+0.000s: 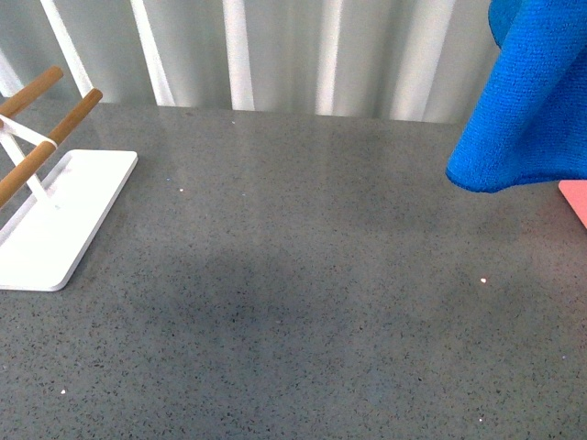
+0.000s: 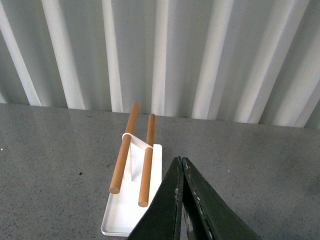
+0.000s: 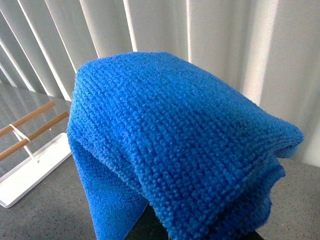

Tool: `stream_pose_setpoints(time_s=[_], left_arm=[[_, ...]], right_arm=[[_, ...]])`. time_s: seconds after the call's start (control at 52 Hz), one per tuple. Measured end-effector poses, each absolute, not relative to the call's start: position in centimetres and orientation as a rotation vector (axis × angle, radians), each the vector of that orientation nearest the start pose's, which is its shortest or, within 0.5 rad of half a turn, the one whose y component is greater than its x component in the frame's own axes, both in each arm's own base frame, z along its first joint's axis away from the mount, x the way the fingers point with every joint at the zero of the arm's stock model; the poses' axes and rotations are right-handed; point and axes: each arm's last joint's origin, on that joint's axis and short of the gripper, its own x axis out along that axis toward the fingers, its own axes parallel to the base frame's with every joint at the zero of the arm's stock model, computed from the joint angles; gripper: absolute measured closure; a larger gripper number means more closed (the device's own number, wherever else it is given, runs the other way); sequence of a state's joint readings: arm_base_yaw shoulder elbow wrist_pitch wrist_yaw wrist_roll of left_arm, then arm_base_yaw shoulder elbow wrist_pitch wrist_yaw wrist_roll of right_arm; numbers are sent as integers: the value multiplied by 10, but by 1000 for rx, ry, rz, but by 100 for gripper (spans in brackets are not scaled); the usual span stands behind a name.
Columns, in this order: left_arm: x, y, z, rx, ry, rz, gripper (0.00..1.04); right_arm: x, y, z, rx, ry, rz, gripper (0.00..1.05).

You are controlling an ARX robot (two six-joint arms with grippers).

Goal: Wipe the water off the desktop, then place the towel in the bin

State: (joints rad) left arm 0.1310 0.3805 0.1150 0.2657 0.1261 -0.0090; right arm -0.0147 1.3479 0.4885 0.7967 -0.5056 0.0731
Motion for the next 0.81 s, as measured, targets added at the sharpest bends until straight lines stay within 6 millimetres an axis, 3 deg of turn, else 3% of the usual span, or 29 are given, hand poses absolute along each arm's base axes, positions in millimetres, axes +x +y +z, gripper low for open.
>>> stream_pose_setpoints(time_s=[0.25,0.808], left_arm=[[117,0,184,-7,0,-8,101],[103,0,171,-6,-2,0,101]], right_arm=[[259,12,209,83,84,485,101],[259,17,207,79,104,469,101]])
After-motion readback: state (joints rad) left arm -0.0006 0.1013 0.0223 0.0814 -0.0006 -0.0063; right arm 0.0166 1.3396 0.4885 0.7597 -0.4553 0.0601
